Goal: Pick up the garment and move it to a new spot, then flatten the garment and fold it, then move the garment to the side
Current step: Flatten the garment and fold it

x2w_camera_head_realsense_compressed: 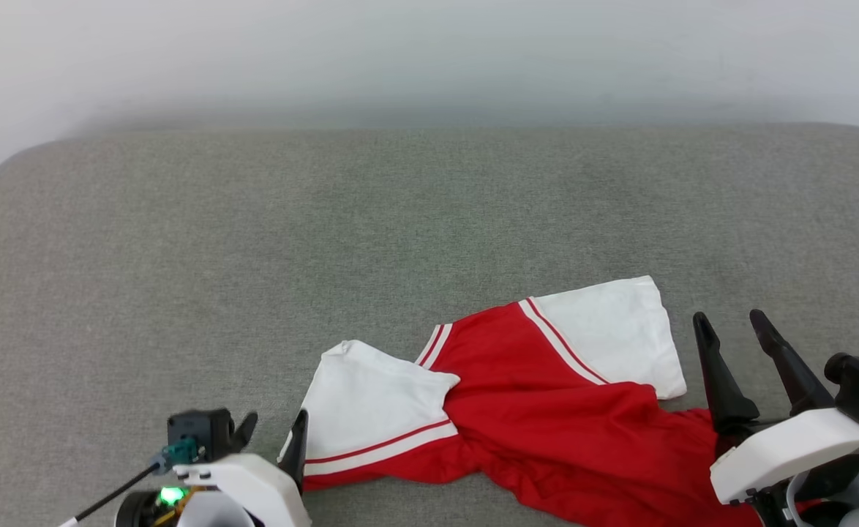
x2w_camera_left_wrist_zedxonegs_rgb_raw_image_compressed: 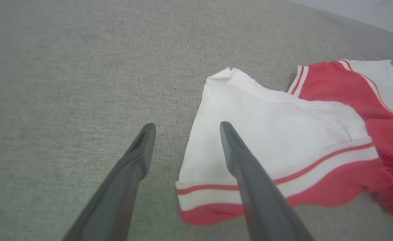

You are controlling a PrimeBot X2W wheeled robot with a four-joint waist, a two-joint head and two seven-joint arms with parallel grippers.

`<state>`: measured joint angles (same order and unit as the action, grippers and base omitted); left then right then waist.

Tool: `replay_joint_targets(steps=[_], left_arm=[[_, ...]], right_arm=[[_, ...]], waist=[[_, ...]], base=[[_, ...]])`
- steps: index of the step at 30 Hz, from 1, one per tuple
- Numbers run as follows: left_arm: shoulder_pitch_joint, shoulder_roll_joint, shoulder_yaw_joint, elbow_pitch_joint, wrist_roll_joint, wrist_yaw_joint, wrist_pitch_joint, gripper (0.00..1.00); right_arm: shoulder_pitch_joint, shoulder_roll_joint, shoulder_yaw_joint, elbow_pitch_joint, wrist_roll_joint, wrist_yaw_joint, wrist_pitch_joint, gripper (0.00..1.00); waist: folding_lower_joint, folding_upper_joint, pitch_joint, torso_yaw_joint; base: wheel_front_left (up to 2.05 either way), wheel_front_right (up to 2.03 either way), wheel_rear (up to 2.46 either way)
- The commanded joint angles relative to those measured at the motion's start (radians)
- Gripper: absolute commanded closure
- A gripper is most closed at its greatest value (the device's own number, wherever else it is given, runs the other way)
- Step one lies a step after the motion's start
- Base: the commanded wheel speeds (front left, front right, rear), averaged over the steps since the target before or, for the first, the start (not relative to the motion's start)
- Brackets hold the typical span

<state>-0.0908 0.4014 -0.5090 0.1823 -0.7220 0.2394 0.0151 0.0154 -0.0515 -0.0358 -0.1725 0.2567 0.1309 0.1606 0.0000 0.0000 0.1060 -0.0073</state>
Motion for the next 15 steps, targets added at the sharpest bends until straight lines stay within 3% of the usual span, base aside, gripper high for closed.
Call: replay_joint_targets(steps=[1,5,8,15], left_arm=[[-0.025,0.005,0.005,-0.008,0.018,0.007,-0.021,0.0],[-0.092,0.024,0.0,-0.04,0.067,0.012,-0.038,0.0],[-0.17,0.05,-0.022,-0.056,0.099,-0.011,0.009,0.0],[-0.346,0.118,-0.113,-0.016,0.102,-0.126,0.282,0.0]], right_arm=[[0.011,0.002,-0.001,-0.006,-0.002,0.0,0.003,0.0],[0.014,0.002,-0.007,-0.01,0.001,0.0,0.001,0.0],[0.006,0.002,-0.009,-0.017,-0.003,0.0,0.001,0.0],[-0.04,0.002,0.001,-0.032,-0.027,0.0,-0.013,0.0]], waist=[[0.0,0.0,-0.004,-0.006],[0.0,0.0,-0.006,-0.018],[0.0,0.0,0.008,-0.027],[0.0,0.0,0.069,-0.07]], base=[[0.0,0.0,0.0],[0.0,0.0,0.0],[0.0,0.0,0.0],[0.0,0.0,0.0]])
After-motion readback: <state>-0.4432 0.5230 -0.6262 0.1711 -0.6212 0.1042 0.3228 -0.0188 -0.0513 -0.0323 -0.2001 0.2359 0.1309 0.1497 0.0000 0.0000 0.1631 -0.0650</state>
